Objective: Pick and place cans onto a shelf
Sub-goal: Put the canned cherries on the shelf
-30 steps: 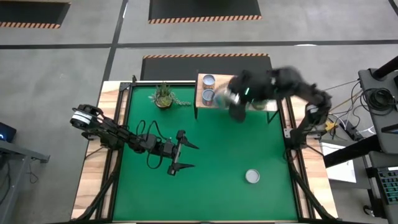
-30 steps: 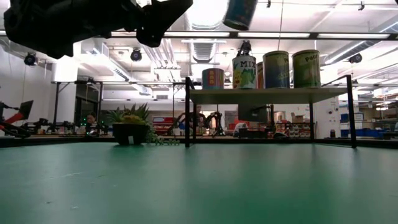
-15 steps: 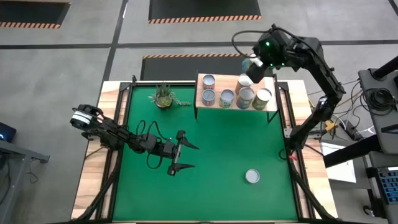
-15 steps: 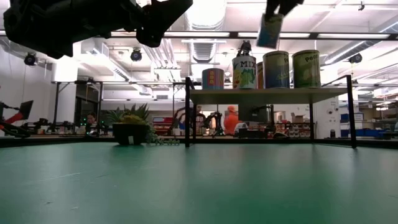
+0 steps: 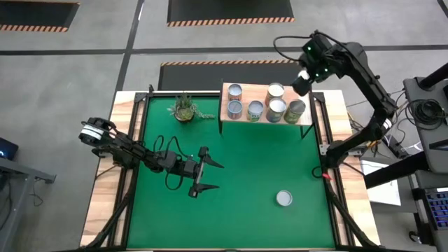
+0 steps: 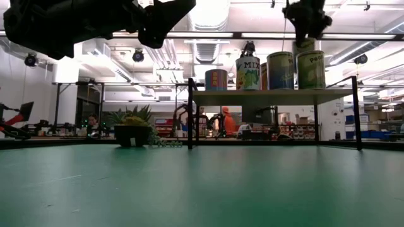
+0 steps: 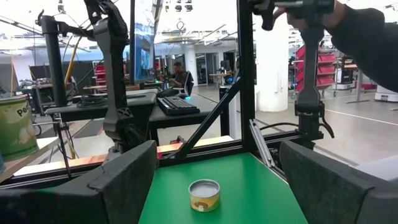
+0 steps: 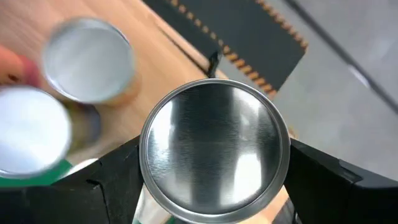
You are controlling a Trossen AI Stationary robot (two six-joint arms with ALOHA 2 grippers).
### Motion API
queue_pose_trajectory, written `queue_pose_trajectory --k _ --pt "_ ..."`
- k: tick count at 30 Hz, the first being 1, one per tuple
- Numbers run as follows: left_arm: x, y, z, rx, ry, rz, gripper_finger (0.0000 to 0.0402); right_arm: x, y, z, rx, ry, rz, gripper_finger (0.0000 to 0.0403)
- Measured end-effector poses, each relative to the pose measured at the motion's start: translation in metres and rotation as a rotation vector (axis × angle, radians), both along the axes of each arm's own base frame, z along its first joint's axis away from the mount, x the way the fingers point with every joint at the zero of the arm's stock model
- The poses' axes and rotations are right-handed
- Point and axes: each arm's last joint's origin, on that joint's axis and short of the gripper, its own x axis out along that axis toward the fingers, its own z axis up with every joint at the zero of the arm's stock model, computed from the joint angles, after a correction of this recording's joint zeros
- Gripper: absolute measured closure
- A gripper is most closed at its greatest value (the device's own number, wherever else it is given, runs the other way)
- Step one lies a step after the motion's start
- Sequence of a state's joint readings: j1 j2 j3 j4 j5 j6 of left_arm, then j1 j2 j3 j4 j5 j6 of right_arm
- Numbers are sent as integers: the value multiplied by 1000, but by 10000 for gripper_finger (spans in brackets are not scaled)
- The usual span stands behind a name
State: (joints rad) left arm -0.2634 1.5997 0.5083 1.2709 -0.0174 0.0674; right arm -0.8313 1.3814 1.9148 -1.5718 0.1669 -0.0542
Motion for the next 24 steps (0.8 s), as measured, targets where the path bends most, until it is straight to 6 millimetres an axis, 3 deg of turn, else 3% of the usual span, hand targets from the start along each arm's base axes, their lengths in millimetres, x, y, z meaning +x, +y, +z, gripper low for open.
queue_pose_trajectory --k 9,17,24 --pt "0 0 0 5 -1 1 81 -2 -17 -35 105 37 -8 96" --pt "0 0 0 6 1 1 81 5 -30 -43 147 -60 31 94" --pt "0 0 0 6 1 1 81 10 -36 -58 200 -32 32 92"
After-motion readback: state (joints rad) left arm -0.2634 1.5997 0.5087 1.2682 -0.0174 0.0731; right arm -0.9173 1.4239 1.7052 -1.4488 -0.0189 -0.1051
